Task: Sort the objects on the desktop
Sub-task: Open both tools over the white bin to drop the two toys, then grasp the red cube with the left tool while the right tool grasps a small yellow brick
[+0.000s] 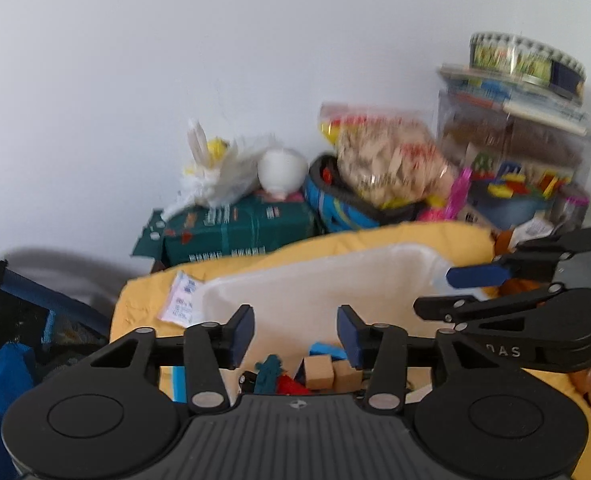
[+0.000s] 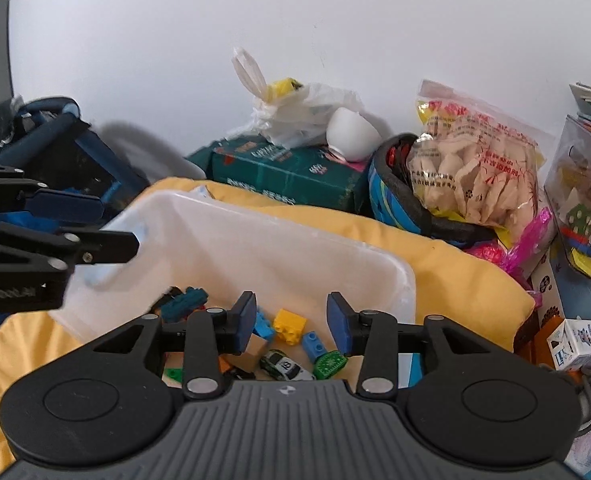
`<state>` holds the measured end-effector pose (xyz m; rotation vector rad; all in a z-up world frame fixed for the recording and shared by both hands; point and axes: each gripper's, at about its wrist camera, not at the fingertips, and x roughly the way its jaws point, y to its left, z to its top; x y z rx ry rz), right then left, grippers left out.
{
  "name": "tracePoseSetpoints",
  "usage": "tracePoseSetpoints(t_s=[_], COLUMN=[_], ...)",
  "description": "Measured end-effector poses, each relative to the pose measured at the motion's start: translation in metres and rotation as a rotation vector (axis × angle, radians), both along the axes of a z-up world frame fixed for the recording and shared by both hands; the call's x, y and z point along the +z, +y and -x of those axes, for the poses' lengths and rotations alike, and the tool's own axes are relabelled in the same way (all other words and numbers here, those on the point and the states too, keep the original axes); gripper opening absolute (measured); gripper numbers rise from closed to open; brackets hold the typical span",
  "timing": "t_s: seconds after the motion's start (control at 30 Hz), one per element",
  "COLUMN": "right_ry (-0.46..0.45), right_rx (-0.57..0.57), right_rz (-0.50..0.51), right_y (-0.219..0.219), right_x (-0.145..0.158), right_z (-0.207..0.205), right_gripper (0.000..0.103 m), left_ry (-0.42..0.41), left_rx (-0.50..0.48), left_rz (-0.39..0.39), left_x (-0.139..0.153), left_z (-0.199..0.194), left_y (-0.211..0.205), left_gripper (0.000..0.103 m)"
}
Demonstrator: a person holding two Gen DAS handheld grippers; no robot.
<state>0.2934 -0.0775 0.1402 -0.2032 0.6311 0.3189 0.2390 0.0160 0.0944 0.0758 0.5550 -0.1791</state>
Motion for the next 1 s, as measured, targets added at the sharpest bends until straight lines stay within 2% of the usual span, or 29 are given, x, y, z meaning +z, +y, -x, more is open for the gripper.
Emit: tracePoseSetpoints(t_s=[0.1,0.2,0.33,0.53,0.63,0.73,0.83,1.0], right_ry=[-0.021,-0.020,-0.010,0.109,0.191,0.220,0.229,0.220], right_rx=[0.034,0.061,0.077,0.159,0.220,0.270,0.298,0.204], right_rz=[-0.019,-0.024,0.014,0.084,0.115,0.126,0.093,-0.010], right_y=[-0.003,-0.006,-0.010,-0.010,-0.007,0.000,0.007,0.010], right_x=[0.005,0.003,-0.011,-0.061,-0.091,-0.109,-0.116,-0.111], right_z=[0.019,0.037,0.061,0.080,0.083,0.085,0.086,0.077], right_gripper=[0.044,0.047,0.050,0.047,0.039,0.040,0.041,0.040], left_ry=[-0.054,-0.062,0.001,0.207,0.267,0.304,0.322,0.333], left_rx=[-0.024,-0.035,-0.037,-0.052,-0.056,-0.066,-0.072,-0.053], left_rz=[-0.018,-0.080,-0.139,-0.031,-0.032,-0.026,-0.027,-0.014], left_x=[0.005,-0.003,-0.030,-0.086,-0.107,-0.119,-0.126,-0.131], left_z=[0.027,0.053,0.082,0.123,0.140,0.149,0.153,0.157], left_y=[-0.001,-0.004,-0.009,-0.010,-0.017,-0.023,-0.029,-0.027], left_gripper=[0.069,0.070,0.070,0.070,0.070,0.070,0.070,0.070])
